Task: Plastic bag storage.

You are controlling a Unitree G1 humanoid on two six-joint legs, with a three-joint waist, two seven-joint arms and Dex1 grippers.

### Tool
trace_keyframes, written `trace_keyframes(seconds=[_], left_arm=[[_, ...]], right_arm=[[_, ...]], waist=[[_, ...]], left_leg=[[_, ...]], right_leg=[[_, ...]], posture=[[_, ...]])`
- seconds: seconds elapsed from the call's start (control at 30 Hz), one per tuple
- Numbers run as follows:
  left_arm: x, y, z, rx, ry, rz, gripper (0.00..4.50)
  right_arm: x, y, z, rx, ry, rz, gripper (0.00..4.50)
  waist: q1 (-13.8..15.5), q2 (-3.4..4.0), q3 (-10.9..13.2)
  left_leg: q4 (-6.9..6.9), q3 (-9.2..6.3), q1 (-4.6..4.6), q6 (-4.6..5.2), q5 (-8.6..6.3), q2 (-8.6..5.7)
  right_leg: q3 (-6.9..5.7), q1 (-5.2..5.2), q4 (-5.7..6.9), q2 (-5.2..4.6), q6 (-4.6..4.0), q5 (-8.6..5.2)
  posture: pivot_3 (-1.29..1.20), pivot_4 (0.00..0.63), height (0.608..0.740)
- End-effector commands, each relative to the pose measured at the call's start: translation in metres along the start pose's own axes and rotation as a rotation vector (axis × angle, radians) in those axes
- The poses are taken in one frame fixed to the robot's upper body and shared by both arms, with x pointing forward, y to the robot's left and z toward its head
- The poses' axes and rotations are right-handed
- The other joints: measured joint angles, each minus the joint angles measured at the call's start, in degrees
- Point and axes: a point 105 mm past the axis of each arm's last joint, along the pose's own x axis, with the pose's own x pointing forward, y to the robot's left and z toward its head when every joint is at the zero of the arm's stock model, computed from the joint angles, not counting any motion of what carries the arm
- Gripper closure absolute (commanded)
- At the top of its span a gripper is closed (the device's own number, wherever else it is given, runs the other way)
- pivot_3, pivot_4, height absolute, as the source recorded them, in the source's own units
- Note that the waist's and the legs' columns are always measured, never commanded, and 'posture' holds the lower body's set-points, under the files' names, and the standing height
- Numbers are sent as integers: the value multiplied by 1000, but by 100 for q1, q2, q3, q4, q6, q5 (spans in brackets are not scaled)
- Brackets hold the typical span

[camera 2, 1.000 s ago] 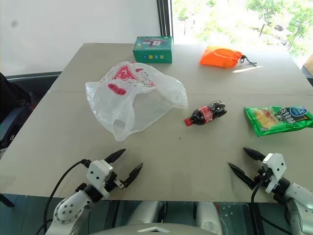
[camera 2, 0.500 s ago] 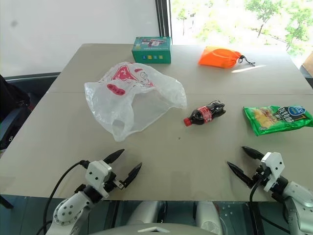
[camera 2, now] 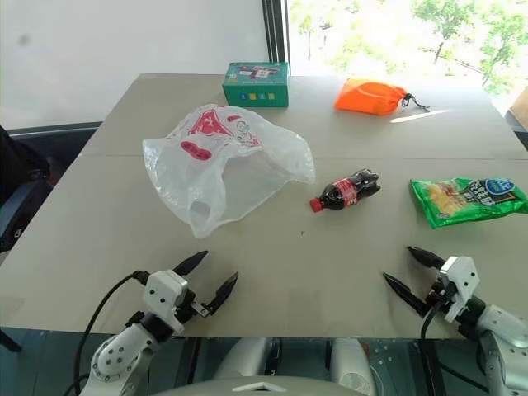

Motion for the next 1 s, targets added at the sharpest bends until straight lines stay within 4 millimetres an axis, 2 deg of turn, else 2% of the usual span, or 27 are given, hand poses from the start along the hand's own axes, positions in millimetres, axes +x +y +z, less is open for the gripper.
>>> trace_keyframes(seconds=[0.03,0.17,0.23,0.33,0.4,0.47,0.6,0.7,0.83,1.0], left_arm=[[0,14,33,54,-109,112,43],[-2,23,55,92,-180,234,43],[-1,35,67,104,-212,340,43],[4,52,80,149,-234,443,43],[13,56,81,126,-233,470,43],[23,57,81,124,-240,479,43],[52,46,80,136,-230,399,43],[63,38,85,193,-242,326,43],[63,32,84,303,-234,274,43],[62,48,77,319,-194,362,43]], right_arm=[[18,23,17,-19,-65,122,0],[36,53,44,-20,-141,256,0],[44,68,58,-28,-177,323,0],[51,76,71,-31,-215,353,0],[54,77,77,-33,-228,357,0],[55,77,79,-34,-232,357,0],[57,76,80,-39,-236,351,0],[56,75,79,-38,-235,340,0],[55,72,77,-43,-231,320,0],[56,73,76,-41,-236,314,0]], waist=[[2,0,2],[15,8,6],[17,7,7],[39,-2,13],[44,-6,15],[33,-11,17],[25,-21,23],[6,-25,28],[2,-22,29],[16,-25,31]], left_leg=[[1,-1,-1,0,0,1],[15,-4,-8,0,0,0],[24,-5,-12,0,0,-1],[35,-12,-16,0,0,-5],[49,-19,-16,0,0,-12],[56,-13,-13,0,0,-19],[58,-8,-7,0,1,-26],[58,-9,-7,-1,1,-24],[56,-8,-6,-1,1,-18],[57,-6,-7,-1,1,-20]], right_leg=[[0,0,1,0,0,0],[-2,-3,13,-4,1,0],[-3,-5,17,-4,1,0],[-11,-4,23,-1,2,1],[-20,-4,41,11,3,1],[-27,-4,52,13,5,1],[-28,-6,66,13,7,1],[-28,-12,74,17,7,1],[-26,-16,77,22,7,1],[-23,-15,77,14,7,1]], posture=[[0,150,740],[0,150,740],[0,150,740],[0,150,740],[0,150,740],[0,150,740],[0,150,740],[0,150,740],[0,150,740],[0,150,740]])
